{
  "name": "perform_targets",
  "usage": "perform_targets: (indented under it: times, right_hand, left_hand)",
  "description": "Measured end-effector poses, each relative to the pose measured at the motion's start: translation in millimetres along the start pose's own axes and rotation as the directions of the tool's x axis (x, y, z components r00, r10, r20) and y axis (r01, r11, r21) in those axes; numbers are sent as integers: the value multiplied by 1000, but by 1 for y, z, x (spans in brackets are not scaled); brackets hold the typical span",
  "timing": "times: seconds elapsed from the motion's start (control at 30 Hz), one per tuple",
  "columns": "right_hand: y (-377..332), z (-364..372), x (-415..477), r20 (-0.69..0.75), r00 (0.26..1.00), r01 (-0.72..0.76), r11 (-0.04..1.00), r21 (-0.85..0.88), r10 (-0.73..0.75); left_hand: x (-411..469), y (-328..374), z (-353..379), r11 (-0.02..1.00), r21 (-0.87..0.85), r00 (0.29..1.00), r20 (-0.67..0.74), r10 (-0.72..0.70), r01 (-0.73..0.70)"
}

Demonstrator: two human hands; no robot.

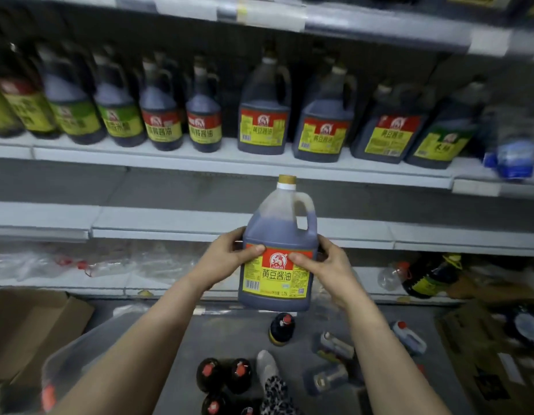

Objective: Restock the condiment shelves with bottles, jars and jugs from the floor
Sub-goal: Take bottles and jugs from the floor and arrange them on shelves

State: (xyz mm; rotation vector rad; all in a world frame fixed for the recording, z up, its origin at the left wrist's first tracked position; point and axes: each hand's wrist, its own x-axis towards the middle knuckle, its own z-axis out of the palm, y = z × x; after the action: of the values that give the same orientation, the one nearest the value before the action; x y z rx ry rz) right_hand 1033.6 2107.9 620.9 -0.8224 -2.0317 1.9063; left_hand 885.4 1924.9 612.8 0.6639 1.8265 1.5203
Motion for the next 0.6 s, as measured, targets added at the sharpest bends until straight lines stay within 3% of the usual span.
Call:
perform_targets:
  times: [0.2,0.6]
  right_hand:
    - [-33,-21,71,32,994,105,994,-27,-104]
    - [-97,-17,193,108,935,349,931,-107,-339]
  left_hand:
    - [56,40,-11,988,96,992,-39,123,-119]
    - [148,101,-56,952,211,959,-128,254,-224]
